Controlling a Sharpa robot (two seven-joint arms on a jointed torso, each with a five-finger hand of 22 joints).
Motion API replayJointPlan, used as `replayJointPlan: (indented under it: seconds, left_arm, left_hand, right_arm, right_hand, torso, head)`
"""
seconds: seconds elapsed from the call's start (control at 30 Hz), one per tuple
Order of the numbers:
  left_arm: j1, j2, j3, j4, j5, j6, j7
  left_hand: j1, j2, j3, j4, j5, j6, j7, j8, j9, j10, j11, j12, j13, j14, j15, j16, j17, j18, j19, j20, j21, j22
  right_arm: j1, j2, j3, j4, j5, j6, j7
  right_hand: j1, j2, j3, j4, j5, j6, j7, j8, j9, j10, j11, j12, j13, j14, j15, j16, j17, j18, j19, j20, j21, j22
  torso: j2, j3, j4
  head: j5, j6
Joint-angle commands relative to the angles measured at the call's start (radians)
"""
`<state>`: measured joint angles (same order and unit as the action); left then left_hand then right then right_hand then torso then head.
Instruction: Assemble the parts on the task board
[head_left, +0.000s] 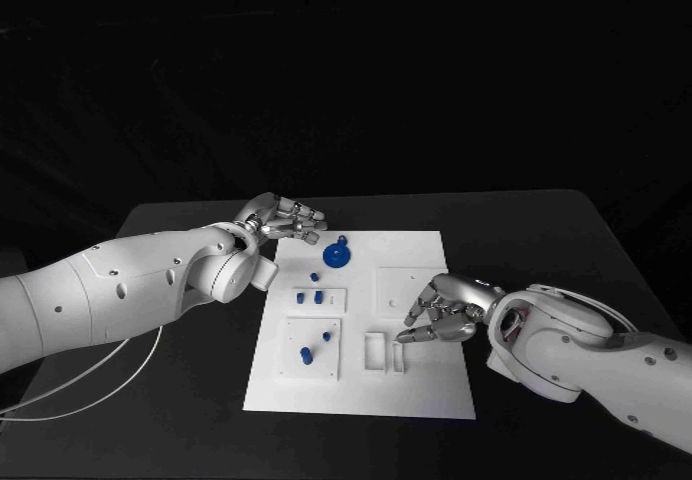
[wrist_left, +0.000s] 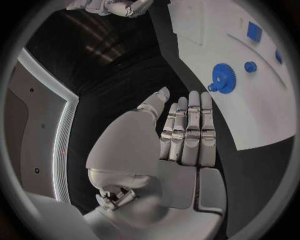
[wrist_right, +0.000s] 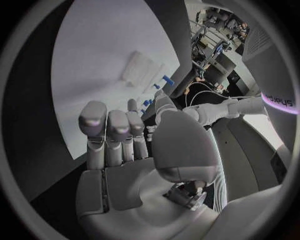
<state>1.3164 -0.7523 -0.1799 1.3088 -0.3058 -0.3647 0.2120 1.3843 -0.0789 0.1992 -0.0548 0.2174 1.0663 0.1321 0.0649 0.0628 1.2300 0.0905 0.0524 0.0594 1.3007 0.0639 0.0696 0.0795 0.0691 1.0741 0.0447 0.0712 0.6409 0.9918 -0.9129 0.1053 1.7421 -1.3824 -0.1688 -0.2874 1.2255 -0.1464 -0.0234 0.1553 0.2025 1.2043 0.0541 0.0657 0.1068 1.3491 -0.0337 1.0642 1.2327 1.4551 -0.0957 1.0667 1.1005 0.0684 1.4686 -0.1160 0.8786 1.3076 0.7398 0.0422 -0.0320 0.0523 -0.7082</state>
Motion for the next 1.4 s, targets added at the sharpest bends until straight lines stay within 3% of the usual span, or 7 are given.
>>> replayJointPlan:
  seconds: [0.03,0.23,0.63,0.77,0.83,1.1,1.4]
  left_arm:
    - [0.001,0.002,0.001,-0.004,0.014,0.004,0.024]
    - [0.001,0.007,0.001,-0.017,0.038,-0.002,0.036]
    - [0.001,0.006,0.001,-0.040,0.124,-0.021,0.055]
    - [0.001,0.006,0.001,-0.050,0.146,-0.024,0.060]
    - [0.001,0.007,0.001,-0.055,0.156,-0.025,0.064]
    - [0.001,0.009,0.001,-0.068,0.169,-0.026,0.070]
    - [0.001,0.010,0.001,-0.073,0.171,-0.025,0.070]
  left_hand:
    - [0.002,0.004,0.000,0.009,0.001,0.004,-0.002,-0.003,-0.001,0.012,-0.005,0.006,0.000,0.009,-0.003,-0.001,0.002,-0.014,0.005,-0.002,0.001,-0.002]
    - [0.000,0.007,-0.005,0.014,-0.004,0.005,-0.005,-0.002,0.000,0.046,-0.016,0.006,0.000,0.029,-0.011,0.002,0.006,-0.021,0.009,-0.008,0.000,-0.007]
    - [-0.008,0.008,-0.026,0.044,-0.017,0.019,-0.011,-0.002,0.000,0.053,-0.020,0.006,0.001,0.034,-0.012,0.000,0.011,-0.029,0.023,-0.011,-0.002,-0.054]
    - [-0.016,0.004,-0.049,0.066,-0.027,0.017,-0.012,-0.002,0.000,0.051,-0.019,0.007,0.001,0.034,-0.011,0.000,0.013,-0.030,0.029,-0.009,-0.003,-0.086]
    - [-0.031,-0.004,-0.079,0.080,0.003,0.015,-0.014,-0.002,0.000,0.049,-0.018,0.007,0.001,0.033,-0.009,0.000,0.013,-0.031,0.032,-0.007,-0.004,-0.100]
    - [0.018,0.040,-0.206,0.103,-0.002,0.012,-0.011,-0.002,0.000,0.042,-0.014,0.006,0.001,0.028,-0.007,0.000,0.015,-0.031,0.049,-0.005,-0.001,-0.192]
    - [0.034,0.049,-0.221,0.103,0.006,0.013,-0.012,-0.002,0.000,0.041,-0.015,0.006,0.001,0.029,-0.008,0.000,0.014,-0.032,0.056,-0.007,0.001,-0.225]
  right_arm:
    - [0.000,-0.008,0.012,-0.019,0.105,-0.032,0.014]
    - [0.006,-0.017,0.040,-0.079,0.188,-0.033,0.013]
    - [0.014,-0.008,0.071,-0.182,0.263,-0.046,0.001]
    - [0.017,-0.006,0.077,-0.202,0.278,-0.051,-0.008]
    - [0.019,-0.006,0.080,-0.212,0.285,-0.054,-0.010]
    - [0.023,-0.001,0.084,-0.244,0.298,-0.064,-0.010]
    - [0.025,0.003,0.086,-0.259,0.300,-0.068,-0.012]
  right_hand:
    - [-0.010,0.000,0.000,0.014,0.008,-0.003,-0.001,-0.001,0.002,0.007,-0.002,0.007,0.005,0.002,0.000,0.006,0.000,0.004,0.057,-0.001,0.005,0.106]
    - [-0.013,0.003,-0.001,0.030,0.018,-0.003,-0.002,-0.002,0.006,0.016,-0.002,0.034,0.024,0.003,0.000,0.009,0.002,0.004,0.057,-0.001,0.007,0.107]
    - [-0.020,0.008,-0.002,0.049,0.029,-0.017,0.001,-0.001,0.016,0.026,0.000,0.076,0.053,0.003,0.001,0.021,0.008,0.006,0.058,0.000,0.019,0.109]
    - [-0.023,0.008,-0.004,0.054,0.029,-0.016,0.001,-0.001,0.017,0.026,0.000,0.076,0.054,0.003,0.001,0.022,0.008,0.007,0.058,0.000,0.020,0.109]
    - [-0.025,0.009,-0.005,0.057,0.029,-0.017,0.001,-0.002,0.017,0.025,0.000,0.076,0.053,0.003,0.001,0.022,0.008,0.007,0.058,0.000,0.020,0.108]
    - [-0.023,0.013,-0.004,0.058,0.033,-0.017,0.001,-0.002,0.018,0.025,0.000,0.075,0.052,0.003,0.001,0.023,0.008,0.007,0.057,0.000,0.020,0.108]
    - [-0.024,0.017,-0.006,0.052,0.044,-0.017,0.001,-0.002,0.020,0.024,0.000,0.075,0.052,0.003,0.001,0.024,0.007,0.007,0.057,0.000,0.020,0.108]
  torso:
    - [0.000,-0.0004,-0.0007]
    - [-0.002,-0.0002,-0.0025]
    - [0.000,0.0001,0.0002]
    - [0.001,-0.0002,-0.0002]
    - [0.001,-0.0012,-0.0002]
    - [0.000,-0.0018,0.0005]
    - [0.000,-0.0020,0.0008]
  head:
    - [-0.010,0.007]
    - [-0.019,0.010]
    - [-0.030,0.025]
    - [-0.033,0.026]
    - [-0.035,0.028]
    - [-0.035,0.032]
    - [-0.033,0.031]
